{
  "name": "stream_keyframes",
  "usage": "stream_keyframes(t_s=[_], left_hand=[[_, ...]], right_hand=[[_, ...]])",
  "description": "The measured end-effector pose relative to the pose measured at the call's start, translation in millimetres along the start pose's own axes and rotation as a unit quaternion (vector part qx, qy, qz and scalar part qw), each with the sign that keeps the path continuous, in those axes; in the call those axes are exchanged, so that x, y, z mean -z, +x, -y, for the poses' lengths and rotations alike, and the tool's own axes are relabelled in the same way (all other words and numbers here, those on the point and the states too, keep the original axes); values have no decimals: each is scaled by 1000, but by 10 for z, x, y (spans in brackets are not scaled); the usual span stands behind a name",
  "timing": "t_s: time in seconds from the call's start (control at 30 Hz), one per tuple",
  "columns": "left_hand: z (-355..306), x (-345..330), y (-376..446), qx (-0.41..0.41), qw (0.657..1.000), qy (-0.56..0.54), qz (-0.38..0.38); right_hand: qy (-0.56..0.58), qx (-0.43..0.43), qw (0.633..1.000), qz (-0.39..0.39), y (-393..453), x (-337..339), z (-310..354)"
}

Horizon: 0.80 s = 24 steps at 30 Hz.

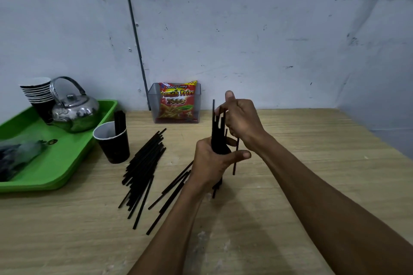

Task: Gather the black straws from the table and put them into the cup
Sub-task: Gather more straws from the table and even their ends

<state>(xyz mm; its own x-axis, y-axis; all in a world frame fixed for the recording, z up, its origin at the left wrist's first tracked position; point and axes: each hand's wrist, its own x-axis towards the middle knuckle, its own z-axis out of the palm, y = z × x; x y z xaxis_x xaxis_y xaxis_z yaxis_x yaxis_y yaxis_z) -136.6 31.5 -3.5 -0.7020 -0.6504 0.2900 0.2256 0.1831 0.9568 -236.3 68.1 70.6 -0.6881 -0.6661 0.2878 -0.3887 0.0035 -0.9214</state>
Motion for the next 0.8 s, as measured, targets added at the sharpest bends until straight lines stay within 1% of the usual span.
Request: stream_keyframes(t_s=[0.07, 0.17, 0.23, 0.3, 0.37, 0.43, 0.57, 0.63, 0.67, 0.73, 0.8], left_hand=[[-11, -32, 16, 3, 1000, 10, 14], [-31, -65, 29, -15, 1000, 3, 18], [-43, -68, 19, -15, 1000, 9, 24], [-57, -69, 2, -20, 999, 18, 23], [-71, -68, -3, -23, 999, 22, 3], [-84, -64, -6, -37, 999, 30, -25], [-92, -91, -21, -75, 993, 51, -73], [-86, -123, -5, -78, 993, 52, -77], [-74, -135, 11, -76, 992, 58, -82], [-37, -146, 26, -73, 991, 64, -97], [12, -141, 16, -66, 991, 53, -103]], right_hand=[[10, 8, 1000, -9, -30, -14, 25], [67, -3, 997, -30, -82, -35, 46], [109, -34, 993, -31, -93, -17, 71], [122, -70, 990, -24, -97, 33, 132], [76, -79, 994, -10, -100, 106, 209], [7, -50, 999, -4, -98, 171, 289], [-82, 92, 992, 11, -161, 189, 534], [-157, 176, 971, 43, -239, 119, 632], [-208, 203, 955, 63, -276, 74, 652], [-307, 215, 922, 98, -318, 6, 634], [-357, 214, 903, 102, -321, -23, 567]])
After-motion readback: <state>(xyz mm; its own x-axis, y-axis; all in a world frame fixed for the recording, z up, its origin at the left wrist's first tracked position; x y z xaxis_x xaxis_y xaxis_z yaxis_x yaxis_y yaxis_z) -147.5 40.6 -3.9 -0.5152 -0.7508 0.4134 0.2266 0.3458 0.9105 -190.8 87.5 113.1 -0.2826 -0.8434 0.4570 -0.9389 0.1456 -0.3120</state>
